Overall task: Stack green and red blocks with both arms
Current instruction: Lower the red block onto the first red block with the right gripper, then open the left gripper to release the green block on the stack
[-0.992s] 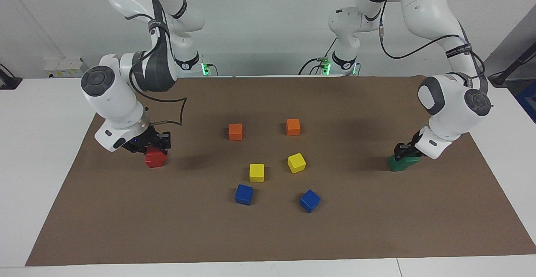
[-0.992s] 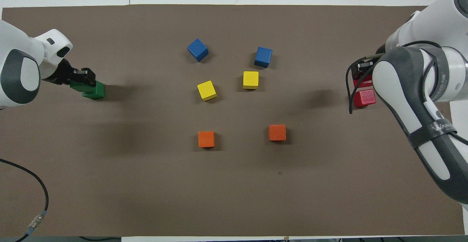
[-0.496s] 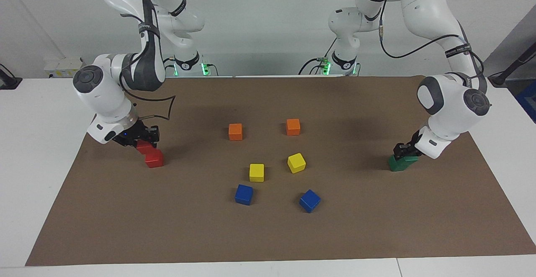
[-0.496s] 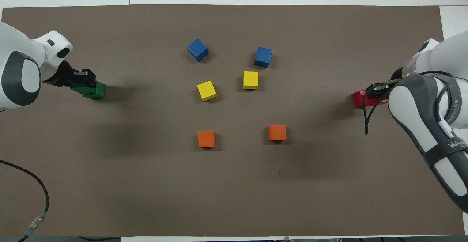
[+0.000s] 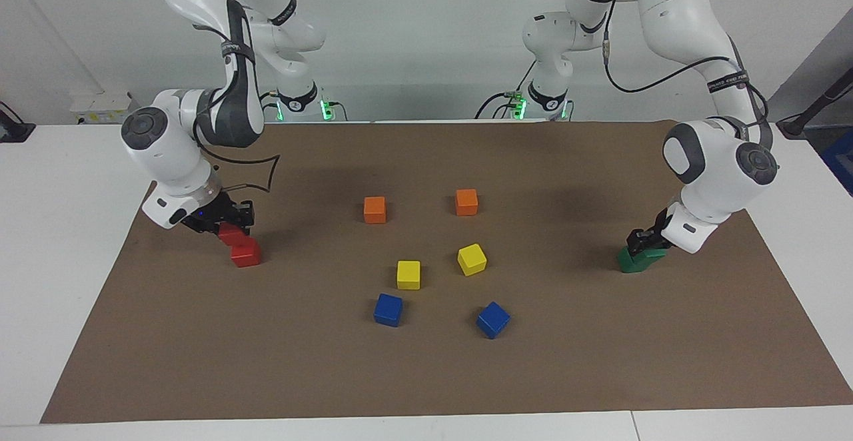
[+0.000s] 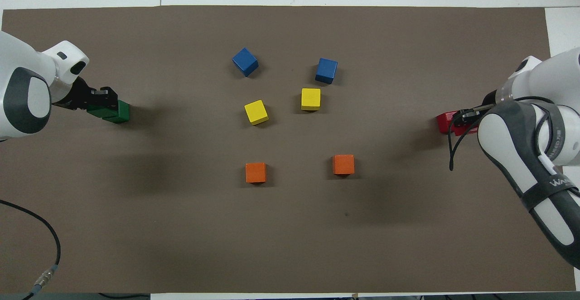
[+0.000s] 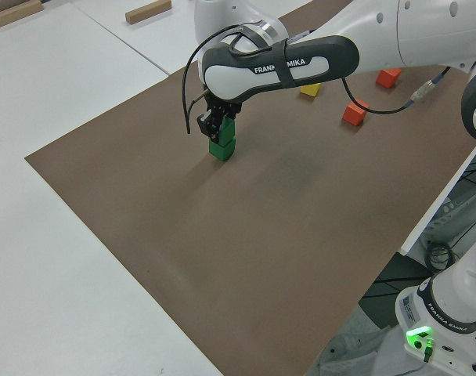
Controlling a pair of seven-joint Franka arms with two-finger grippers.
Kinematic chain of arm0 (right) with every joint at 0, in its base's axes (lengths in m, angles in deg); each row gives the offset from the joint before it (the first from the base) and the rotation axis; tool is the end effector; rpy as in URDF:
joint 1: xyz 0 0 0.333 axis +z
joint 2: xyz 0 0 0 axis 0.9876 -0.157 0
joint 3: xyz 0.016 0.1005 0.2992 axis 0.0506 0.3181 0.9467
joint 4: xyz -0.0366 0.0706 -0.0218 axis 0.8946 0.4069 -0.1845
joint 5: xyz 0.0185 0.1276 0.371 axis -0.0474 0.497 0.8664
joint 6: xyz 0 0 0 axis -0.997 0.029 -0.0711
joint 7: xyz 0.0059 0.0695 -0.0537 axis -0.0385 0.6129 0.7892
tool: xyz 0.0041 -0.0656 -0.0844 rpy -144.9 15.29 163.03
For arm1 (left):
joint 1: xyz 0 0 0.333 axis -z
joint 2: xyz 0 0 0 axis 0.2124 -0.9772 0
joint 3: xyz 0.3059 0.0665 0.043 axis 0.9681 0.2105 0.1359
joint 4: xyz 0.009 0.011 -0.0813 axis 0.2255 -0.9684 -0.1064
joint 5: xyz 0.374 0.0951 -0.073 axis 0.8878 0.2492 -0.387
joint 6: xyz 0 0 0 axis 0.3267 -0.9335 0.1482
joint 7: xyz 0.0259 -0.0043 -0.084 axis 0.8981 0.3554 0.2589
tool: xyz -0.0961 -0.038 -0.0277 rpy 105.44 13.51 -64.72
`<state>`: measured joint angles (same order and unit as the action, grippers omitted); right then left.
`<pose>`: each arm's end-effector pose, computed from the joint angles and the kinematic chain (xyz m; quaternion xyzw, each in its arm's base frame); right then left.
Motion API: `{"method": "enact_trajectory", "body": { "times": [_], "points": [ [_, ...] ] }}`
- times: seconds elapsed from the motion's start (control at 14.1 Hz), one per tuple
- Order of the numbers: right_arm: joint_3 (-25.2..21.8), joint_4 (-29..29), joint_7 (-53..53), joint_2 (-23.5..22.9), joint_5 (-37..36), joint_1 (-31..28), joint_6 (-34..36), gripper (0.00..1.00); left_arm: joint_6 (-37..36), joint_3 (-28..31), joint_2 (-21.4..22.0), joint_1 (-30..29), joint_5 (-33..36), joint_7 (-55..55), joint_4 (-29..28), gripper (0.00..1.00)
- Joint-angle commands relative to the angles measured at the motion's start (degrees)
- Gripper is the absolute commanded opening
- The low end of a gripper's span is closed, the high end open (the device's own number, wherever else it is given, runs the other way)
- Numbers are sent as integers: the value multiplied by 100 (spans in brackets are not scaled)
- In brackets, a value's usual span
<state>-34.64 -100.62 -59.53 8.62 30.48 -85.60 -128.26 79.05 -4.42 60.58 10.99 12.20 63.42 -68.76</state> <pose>0.5834 -0.0438 0.3756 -0.9977 -0.0615 0.0263 0.0086 0.6444 0.0288 0.3560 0.9992 0.0083 -0.0322 0.0243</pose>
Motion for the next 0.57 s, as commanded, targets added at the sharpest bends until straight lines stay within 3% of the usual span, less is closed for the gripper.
{"method": "enact_trajectory", "body": {
  "times": [0.0,0.5],
  "points": [
    [66,-254,157,129,37,-91,-295,0,148,1,236,-4,-19,103,-296,0],
    [66,-316,157,59,37,-91,-560,0,315,1,306,40,-10,103,-481,0]
  ]
}}
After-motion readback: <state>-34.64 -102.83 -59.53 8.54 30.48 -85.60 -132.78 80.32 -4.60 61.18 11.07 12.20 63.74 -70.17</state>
